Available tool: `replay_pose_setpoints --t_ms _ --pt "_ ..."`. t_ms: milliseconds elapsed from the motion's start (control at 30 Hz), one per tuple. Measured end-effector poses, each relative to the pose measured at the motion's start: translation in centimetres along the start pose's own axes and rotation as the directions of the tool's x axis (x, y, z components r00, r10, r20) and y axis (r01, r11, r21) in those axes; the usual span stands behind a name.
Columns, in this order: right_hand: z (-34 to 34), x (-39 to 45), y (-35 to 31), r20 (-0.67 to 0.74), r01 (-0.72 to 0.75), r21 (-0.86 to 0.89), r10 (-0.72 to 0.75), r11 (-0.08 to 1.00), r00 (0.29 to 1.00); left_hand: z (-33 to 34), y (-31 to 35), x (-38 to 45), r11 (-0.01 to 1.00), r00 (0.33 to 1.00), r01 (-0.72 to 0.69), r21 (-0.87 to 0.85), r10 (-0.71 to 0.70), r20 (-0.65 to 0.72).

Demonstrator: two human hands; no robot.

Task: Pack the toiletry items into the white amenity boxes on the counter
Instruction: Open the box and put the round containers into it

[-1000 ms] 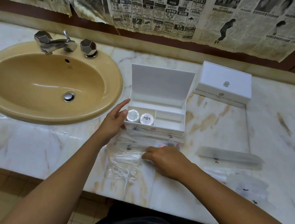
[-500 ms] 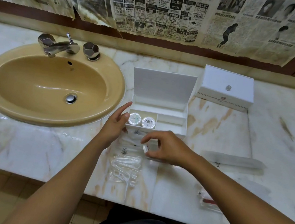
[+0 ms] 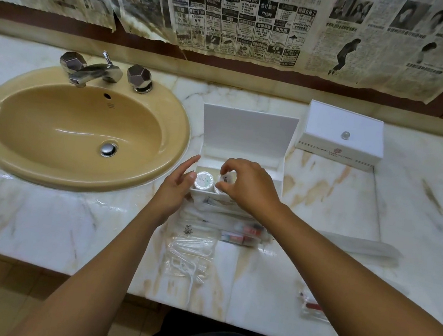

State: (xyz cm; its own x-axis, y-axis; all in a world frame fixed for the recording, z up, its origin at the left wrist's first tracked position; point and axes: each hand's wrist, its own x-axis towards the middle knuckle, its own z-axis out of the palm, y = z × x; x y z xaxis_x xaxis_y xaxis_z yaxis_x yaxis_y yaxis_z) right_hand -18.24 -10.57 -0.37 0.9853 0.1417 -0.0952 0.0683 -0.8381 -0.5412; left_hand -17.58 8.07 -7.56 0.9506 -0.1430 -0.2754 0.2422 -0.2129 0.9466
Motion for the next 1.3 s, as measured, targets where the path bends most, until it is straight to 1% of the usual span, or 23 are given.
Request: replay_pose_setpoints --t_ms 100,200,333,533,600,733,800,933,1033,1133,1300 --pt "0.8 0.2 0.4 0.049 0.016 -0.07 -0.012 0.997 0.999 0.1 0.0 0.1 1.0 1.0 -0.008 -0.003 0.008 -0.008" --pt "1.3 0.1 0.8 0.058 0.029 -0.103 -0.024 0.994 0.998 0.1 0.1 0.0 1.0 1.0 -0.018 -0.003 0.018 -0.01" --pt "1.5 0.2 1.2 0.028 0.045 -0.137 -0.042 0.99 0.999 0.0 0.2 -0.1 1.0 1.0 -0.023 -0.001 0.023 -0.017" --pt "1.5 0.1 1.3 0.079 0.068 -0.154 -0.056 0.986 0.995 0.1 0.2 -0.2 1.0 0.999 -0.027 -0.005 0.027 -0.028" --pt "1.4 -0.4 1.2 0.065 0.083 -0.159 -0.073 0.984 0.995 0.1 0.1 -0.1 1.0 0.999 -0.023 -0.01 0.023 -0.024" --pt "1.4 -2.1 0.6 -0.04 0.152 -0.147 -0.159 0.977 0.986 0.1 0.2 -0.1 0.999 1.0 -0.03 -0.016 0.029 -0.01" --pt "1.5 -3.0 0.2 -0.048 0.188 -0.143 -0.197 0.972 0.979 0.1 0.4 -0.2 0.999 0.999 -0.033 -0.005 0.033 -0.021" --pt "2.4 -4.8 -0.3 0.007 0.227 -0.146 -0.228 0.963 0.974 0.2 0.5 -0.3 1.0 1.0 -0.023 -0.018 0.022 -0.018" --pt "3.1 -5.7 -0.1 0.083 0.213 -0.151 -0.203 0.965 0.976 0.2 0.5 -0.3 1.0 1.0 -0.016 -0.018 0.016 -0.019" --pt "3.9 -6.4 0.3 0.169 0.21 -0.198 -0.177 0.958 0.97 0.2 0.3 -0.2 1.0 1.0 -0.021 -0.011 0.021 -0.014" --pt "5.3 -6.5 0.9 0.221 0.204 -0.301 -0.139 0.932 0.965 0.2 0.2 -0.1 1.0 1.0 -0.021 0.004 0.021 -0.016"
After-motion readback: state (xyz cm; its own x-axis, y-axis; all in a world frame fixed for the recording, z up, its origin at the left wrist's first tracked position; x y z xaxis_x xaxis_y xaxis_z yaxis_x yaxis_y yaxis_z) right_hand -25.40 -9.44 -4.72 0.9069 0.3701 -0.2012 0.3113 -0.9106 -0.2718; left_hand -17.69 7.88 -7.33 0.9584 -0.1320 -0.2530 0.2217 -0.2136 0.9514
